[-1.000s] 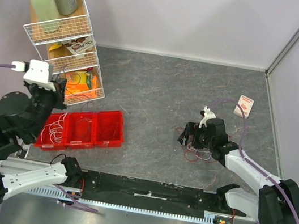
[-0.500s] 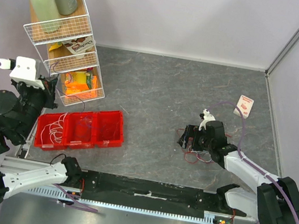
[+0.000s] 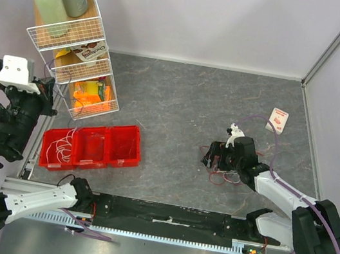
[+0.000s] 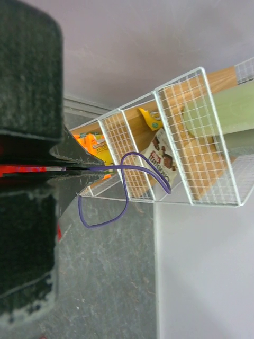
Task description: Untangle the cables
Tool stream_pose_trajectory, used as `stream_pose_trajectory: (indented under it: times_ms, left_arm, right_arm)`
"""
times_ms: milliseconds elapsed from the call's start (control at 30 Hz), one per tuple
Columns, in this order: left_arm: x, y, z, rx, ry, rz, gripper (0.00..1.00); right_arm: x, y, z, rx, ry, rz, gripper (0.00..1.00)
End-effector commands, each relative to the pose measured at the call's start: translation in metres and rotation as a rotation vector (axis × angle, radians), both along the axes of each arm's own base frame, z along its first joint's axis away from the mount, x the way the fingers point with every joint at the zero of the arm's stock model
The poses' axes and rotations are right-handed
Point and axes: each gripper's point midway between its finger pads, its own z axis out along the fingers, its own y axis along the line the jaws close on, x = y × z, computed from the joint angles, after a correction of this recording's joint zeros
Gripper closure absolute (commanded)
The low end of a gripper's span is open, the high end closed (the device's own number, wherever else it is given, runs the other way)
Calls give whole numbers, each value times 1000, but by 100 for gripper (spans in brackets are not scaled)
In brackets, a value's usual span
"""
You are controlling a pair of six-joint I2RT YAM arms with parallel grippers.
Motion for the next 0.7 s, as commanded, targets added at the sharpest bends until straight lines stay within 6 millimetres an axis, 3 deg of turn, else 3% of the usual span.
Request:
stream_pose_trajectory:
  times_ms: [0,133,300,500,667]
  left_arm:
    - [-3,3,-25,-16,48,19,98]
    - [-3,-3,-64,-68,125,24,98]
    - [8,-29,-130,-53,296,48,98]
    - [20,-44,-203,-31,431,158,98]
    - [35,-43,-263,-43,583,237,98]
  right_arm:
    - [5,4,4,17,-32,9,2]
    - [4,4,2,18,-21,11,2]
    - [5,5,2,20,-26,12,2]
    - [3,4,2,20,-26,12,2]
    - [4,4,3,21,-28,11,2]
